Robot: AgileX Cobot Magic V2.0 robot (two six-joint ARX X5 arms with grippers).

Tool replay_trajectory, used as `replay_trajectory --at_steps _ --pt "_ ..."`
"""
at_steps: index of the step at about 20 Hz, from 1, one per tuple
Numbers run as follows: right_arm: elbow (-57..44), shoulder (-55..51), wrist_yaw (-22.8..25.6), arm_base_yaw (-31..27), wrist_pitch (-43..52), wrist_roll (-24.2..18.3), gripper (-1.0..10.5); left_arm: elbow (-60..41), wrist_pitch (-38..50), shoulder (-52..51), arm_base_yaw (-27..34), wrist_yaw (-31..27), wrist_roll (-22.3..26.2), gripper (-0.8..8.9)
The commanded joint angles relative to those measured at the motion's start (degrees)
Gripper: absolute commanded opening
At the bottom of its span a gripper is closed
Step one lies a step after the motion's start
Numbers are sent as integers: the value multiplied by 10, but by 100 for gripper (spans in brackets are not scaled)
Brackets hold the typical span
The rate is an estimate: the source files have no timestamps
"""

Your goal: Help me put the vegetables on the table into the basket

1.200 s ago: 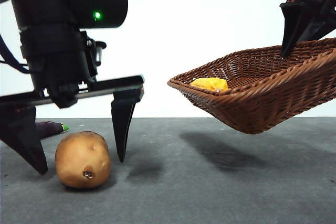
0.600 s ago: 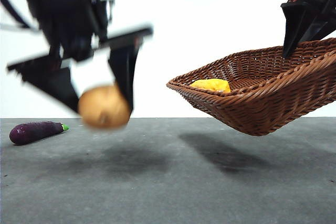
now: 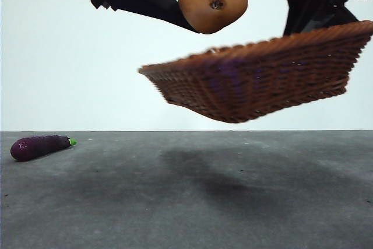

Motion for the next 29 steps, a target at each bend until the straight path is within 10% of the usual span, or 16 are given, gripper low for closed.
replay_trajectory --at_steps 1,5,13,18,29 --pt "-5 3 -9 28 5 16 -17 -2 -13 11 -1 -6 19 7" --pt "-5 3 33 77 20 54 -17 -2 -48 29 -1 -22 30 566" --pt "-5 3 95 93 30 81 -17 58 -121 30 14 -37 81 606" --pt "-5 3 96 54 17 73 -17 174 -304 30 69 -257 191 597" --pt "-5 3 96 26 17 54 -17 174 -240 167 457 -121 299 598"
